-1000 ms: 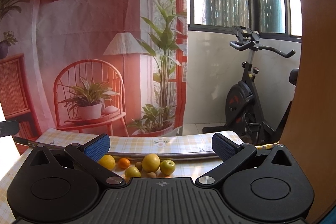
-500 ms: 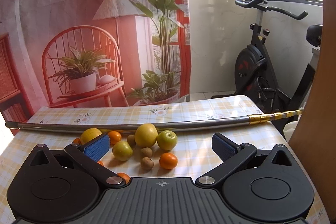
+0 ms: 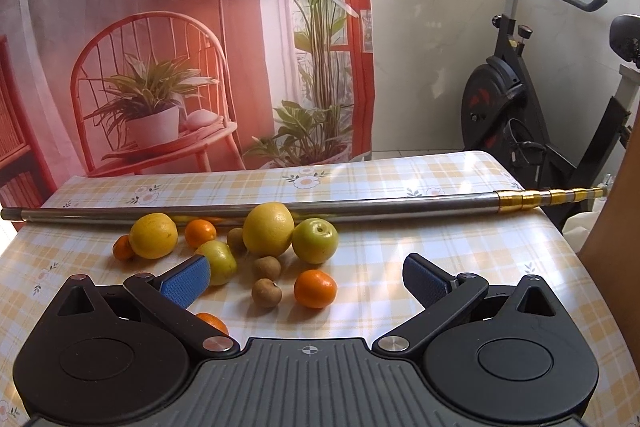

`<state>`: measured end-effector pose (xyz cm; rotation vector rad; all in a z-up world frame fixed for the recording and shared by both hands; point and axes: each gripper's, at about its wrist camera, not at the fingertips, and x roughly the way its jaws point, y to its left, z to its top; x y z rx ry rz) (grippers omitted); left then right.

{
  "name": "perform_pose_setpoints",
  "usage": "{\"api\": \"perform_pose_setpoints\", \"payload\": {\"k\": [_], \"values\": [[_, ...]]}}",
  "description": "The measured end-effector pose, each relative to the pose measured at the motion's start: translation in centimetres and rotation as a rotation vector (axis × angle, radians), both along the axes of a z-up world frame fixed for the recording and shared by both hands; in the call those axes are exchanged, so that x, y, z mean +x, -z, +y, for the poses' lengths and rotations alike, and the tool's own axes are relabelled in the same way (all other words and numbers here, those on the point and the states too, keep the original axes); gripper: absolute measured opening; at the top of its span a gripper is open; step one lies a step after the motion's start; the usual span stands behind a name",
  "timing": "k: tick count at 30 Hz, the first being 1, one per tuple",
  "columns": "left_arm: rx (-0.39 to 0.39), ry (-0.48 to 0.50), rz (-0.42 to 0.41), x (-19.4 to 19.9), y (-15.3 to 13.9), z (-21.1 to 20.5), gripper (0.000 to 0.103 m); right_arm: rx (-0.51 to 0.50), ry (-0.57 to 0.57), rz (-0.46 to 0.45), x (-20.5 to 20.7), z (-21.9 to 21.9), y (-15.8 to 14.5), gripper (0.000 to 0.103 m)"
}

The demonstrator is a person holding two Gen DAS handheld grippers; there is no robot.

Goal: Organize fruits

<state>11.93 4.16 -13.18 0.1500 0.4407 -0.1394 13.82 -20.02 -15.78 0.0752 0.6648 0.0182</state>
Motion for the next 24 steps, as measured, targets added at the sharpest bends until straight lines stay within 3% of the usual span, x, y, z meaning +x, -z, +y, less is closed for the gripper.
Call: {"api": "perform_pose_setpoints", "payload": {"k": [4, 7, 10, 12, 14, 20, 24], "values": [[-0.056, -0.004, -0.047, 0.1, 0.9, 0.3, 0.097, -0.006, -0.022, 0.023, 0.8, 0.1, 1.4, 0.089], [-0.080, -0.010, -0.083, 0.4, 1.4, 0.5, 0.097, 0.014, -0.047, 0.042, 1.6, -0.1, 2.4, 0.074], [-0.072, -0.022, -0.026, 1.7, 1.7, 0.3, 0.097, 0.018, -0.059, 0.052, 2.4, -0.3, 3.3, 0.066], [-0.078, -0.013, 0.015, 2.6, 2.0, 0.4, 0.097, 0.018, -0.053, 0.059, 2.9, -0.5, 3.8, 0.051], [-0.078, -0.008, 0.051, 3.4, 2.2, 0.3, 0.097, 0.029, -0.045, 0.073, 3.7, -0.9, 4.4, 0.045], [-0.028, -0.029, 0.071, 4.6, 2.9, -0.1, 0.102, 0.067, -0.030, 0.118, 5.5, -1.5, 6.1, 0.044], [0.071, -0.071, 0.045, 4.7, 3.5, -0.7, 0.103, 0.091, -0.016, 0.140, 6.5, -1.8, 7.0, 0.045]]}}
